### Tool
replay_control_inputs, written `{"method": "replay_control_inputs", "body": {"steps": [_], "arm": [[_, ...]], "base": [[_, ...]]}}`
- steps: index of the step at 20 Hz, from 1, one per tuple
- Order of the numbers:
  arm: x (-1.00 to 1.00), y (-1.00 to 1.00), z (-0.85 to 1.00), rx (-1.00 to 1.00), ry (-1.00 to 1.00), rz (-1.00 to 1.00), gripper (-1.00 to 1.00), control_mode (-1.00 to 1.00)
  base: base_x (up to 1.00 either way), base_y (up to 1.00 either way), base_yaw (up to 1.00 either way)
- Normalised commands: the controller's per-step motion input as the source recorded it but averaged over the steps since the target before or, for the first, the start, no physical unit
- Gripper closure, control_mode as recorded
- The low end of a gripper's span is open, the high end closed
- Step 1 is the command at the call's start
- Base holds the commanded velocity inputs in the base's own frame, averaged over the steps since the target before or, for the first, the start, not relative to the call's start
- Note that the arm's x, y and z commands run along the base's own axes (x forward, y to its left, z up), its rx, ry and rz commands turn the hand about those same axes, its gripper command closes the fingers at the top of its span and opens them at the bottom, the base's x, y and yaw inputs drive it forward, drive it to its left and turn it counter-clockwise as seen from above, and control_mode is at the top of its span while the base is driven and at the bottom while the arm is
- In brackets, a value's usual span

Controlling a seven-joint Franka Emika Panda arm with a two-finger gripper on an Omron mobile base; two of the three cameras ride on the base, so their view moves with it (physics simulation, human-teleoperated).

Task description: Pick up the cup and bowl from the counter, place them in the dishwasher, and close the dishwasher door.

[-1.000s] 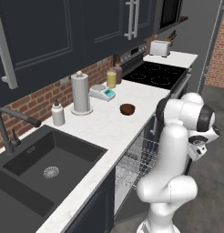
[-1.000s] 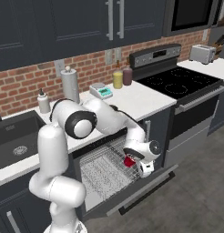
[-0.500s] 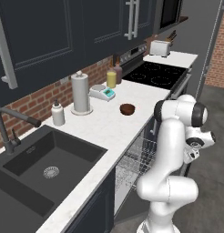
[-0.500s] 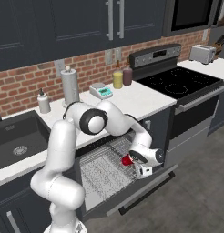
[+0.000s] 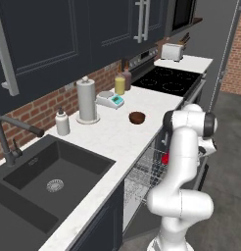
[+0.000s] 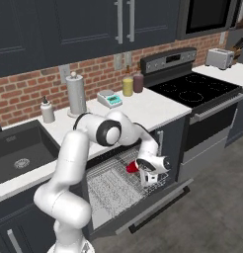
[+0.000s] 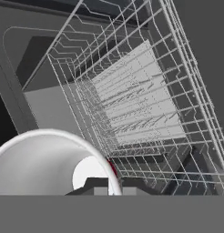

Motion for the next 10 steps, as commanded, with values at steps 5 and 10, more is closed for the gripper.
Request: {"method": "replay_control_inputs", "body": {"steps": [5,10], "arm": [[0.42,0.08,-0.47,0.00,0.12,-0.07,1.00,-1.00],[0.34,0.00,-0.48,0.00,0.11,-0.08,1.00,-1.00]], "base": [[0.00,0.00,0.00],[0.00,0.00,0.00]]}}
